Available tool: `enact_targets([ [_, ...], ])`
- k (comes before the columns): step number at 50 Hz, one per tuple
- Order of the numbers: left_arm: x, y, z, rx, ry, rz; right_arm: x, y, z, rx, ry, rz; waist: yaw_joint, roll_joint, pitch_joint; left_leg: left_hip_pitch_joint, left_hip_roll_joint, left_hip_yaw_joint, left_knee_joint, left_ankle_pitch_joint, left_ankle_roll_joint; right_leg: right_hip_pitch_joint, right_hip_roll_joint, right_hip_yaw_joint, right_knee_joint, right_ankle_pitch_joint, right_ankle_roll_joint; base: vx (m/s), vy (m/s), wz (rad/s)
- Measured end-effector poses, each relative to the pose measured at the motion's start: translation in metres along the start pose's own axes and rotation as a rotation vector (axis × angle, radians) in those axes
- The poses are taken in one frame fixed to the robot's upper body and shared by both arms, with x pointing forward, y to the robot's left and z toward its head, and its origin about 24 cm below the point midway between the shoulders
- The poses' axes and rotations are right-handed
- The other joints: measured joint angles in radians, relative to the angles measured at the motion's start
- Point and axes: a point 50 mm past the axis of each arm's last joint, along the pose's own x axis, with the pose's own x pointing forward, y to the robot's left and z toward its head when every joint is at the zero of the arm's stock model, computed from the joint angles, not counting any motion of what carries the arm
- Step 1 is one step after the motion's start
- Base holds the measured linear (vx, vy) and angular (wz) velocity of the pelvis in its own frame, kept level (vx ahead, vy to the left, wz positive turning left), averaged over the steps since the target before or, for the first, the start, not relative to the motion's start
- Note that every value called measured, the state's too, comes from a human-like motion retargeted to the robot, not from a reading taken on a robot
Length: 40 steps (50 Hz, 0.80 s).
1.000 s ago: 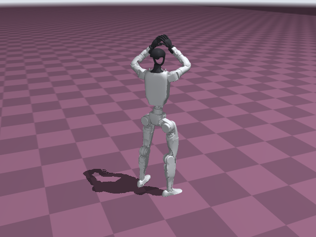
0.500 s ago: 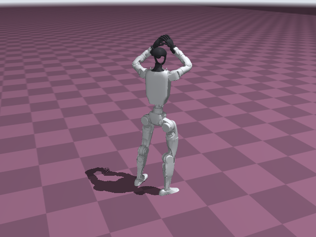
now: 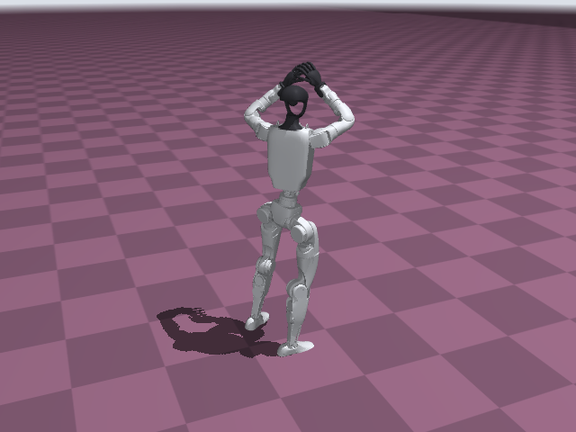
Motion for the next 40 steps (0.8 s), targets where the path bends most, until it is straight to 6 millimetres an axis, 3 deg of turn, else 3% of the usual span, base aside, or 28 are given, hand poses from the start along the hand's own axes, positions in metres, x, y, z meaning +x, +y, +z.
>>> enact_targets([
  [7,0.003,0.000,-0.001,0.021,-0.007,-0.003,0.001,0.003,0.001,-0.011,-0.018,0.024,-0.023,0.064,-0.013,-0.001,-0.017,0.007,-0.303,0.083,-0.100,0.019,0.064,0.036,-0.010,-0.018,0.000,0.13,0.02,-0.43],
  [11,0.005,0.001,-0.001,0.055,-0.027,-0.025,0.001,0.006,0.001,-0.003,-0.025,0.040,-0.048,0.082,-0.022,-0.029,-0.020,0.018,-0.343,0.114,-0.173,0.060,0.085,0.052,-0.029,-0.037,0.000,0.23,0.08,-0.47],
  [14,0.009,0.005,0.010,-0.093,-0.085,-0.022,0.007,0.002,-0.002,-0.045,-0.040,0.024,-0.040,0.078,-0.108,-0.157,0.008,0.052,-0.343,0.185,-0.235,-0.035,0.146,0.080,-0.071,0.003,0.000,0.11,0.07,-0.64],
  [18,0.010,0.008,0.013,-0.132,-0.093,-0.018,0.007,0.002,-0.004,-0.038,-0.029,0.013,-0.037,0.059,-0.114,-0.104,0.012,0.073,-0.343,0.175,-0.235,-0.001,0.138,0.114,-0.051,-0.015,0.000,0.34,0.08,-0.47],
  [20,0.008,0.012,0.014,-0.155,-0.094,-0.008,0.004,0.000,-0.004,-0.045,-0.025,-0.007,-0.020,0.055,-0.059,-0.011,0.003,0.089,-0.343,0.150,-0.235,0.066,0.116,0.135,-0.020,-0.034,0.000,0.40,0.12,-0.52],
  [27,-0.006,0.017,0.023,-0.215,-0.104,0.085,-0.011,-0.009,0.008,-0.037,-0.052,-0.108,0.013,0.034,-0.027,0.091,-0.023,0.107,-0.322,0.109,-0.203,0.086,0.053,0.156,0.140,-0.035,-0.012,0.32,0.16,-0.17],
  [30,-0.018,0.015,0.030,-0.241,-0.119,0.139,-0.022,-0.009,0.014,-0.013,-0.060,-0.145,0.018,0.025,-0.029,0.088,-0.026,0.106,-0.287,0.084,-0.187,0.080,0.040,0.163,0.177,-0.016,-0.007,0.23,0.12,0.08],
  [34,-0.048,0.002,0.040,-0.363,-0.084,0.188,-0.048,0.004,0.019,0.083,-0.008,-0.161,0.024,0.018,-0.035,0.097,-0.031,0.102,-0.271,0.058,-0.183,0.095,0.034,0.163,0.176,0.010,-0.002,0.19,0.10,0.08],
  [37,-0.085,-0.015,0.046,-0.521,0.030,0.190,-0.078,0.025,0.023,0.211,0.084,-0.142,0.027,0.021,-0.037,0.116,-0.031,0.097,-0.277,0.040,-0.187,0.115,0.036,0.153,0.162,0.027,-0.010,0.17,0.08,0.04],
  [40,-0.133,-0.032,0.048,-0.642,0.235,0.162,-0.118,0.053,0.033,0.392,0.221,-0.100,0.019,0.031,-0.032,0.138,-0.029,0.092,-0.286,0.017,-0.192,0.134,0.041,0.139,0.153,0.040,-0.023,0.15,0.07,0.03],
])
